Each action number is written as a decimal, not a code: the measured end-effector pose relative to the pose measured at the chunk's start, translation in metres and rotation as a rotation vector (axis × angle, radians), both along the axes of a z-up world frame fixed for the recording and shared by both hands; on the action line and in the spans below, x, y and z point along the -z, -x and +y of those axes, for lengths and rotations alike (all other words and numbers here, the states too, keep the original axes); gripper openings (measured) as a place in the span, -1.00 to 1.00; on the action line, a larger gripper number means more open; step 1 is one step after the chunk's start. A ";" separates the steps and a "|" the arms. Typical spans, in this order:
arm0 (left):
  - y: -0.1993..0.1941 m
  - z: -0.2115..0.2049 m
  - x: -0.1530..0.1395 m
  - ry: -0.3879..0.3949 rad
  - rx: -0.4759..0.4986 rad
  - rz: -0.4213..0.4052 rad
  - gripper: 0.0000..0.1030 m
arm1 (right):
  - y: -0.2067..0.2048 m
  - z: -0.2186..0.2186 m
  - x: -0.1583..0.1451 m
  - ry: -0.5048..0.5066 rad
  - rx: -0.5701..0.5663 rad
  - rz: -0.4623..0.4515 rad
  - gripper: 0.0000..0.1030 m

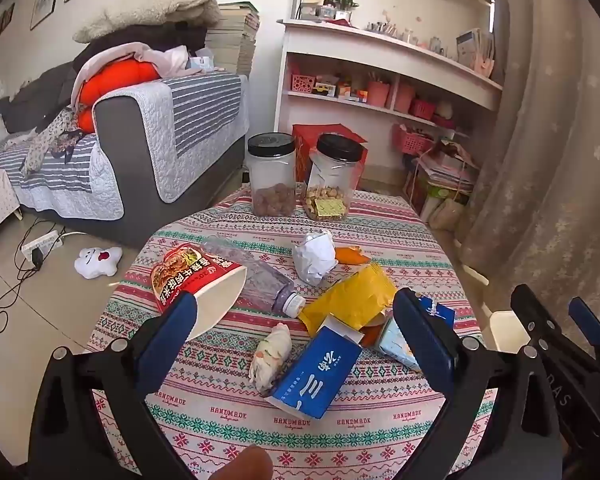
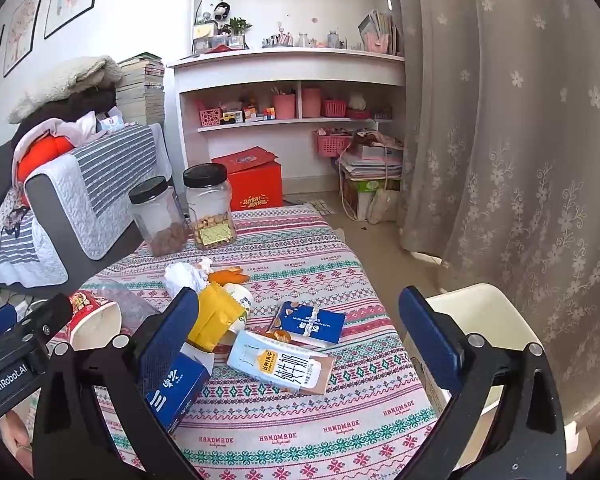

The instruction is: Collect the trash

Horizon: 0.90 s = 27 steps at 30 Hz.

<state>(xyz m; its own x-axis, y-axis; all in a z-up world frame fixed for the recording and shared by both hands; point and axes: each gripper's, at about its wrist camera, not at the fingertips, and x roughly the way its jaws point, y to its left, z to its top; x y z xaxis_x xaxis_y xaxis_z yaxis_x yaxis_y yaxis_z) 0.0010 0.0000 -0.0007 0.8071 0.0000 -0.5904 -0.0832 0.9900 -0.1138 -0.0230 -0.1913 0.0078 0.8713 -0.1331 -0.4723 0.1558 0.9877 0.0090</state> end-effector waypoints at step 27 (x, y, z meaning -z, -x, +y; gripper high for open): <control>-0.001 0.000 0.004 0.003 0.006 -0.001 0.86 | 0.002 -0.004 -0.003 -0.013 0.003 0.001 0.87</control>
